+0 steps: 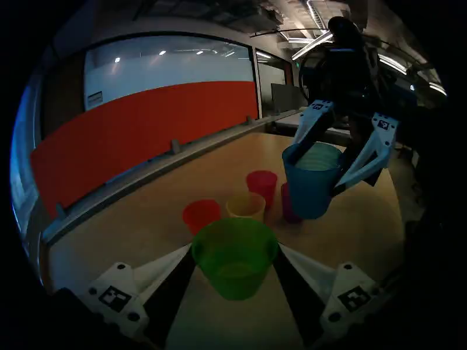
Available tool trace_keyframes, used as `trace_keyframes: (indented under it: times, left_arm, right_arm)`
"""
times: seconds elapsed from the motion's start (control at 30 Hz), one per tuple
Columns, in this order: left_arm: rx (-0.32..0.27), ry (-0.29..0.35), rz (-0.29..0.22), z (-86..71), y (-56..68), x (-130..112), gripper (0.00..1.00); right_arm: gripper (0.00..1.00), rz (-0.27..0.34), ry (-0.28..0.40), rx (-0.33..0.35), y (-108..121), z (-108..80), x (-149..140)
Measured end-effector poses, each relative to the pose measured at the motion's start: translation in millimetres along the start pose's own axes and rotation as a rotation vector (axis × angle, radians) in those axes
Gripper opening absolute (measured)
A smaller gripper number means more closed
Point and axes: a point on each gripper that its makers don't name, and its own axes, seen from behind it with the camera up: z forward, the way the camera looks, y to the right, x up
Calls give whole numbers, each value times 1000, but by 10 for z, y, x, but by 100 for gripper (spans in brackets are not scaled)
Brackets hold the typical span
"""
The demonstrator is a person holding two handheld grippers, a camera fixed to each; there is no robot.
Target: Pour water
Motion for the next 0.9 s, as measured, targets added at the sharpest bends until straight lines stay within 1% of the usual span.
trace_keyframes:
  times: [0.17,0.47,0.67,0.9]
  left_arm:
    - [-11,-49,12,60,9,-137,87]
    - [-27,-123,13,175,-9,-361,87]
    - [-42,-150,13,255,-6,-468,87]
    - [-49,-166,15,339,-11,-563,87]
  right_arm:
    - [92,8,-30,9,-19,71,-127]
    - [92,7,-56,23,-53,155,-262]
    - [92,1,-71,27,-55,198,-338]
    - [92,3,-83,27,-41,214,-390]
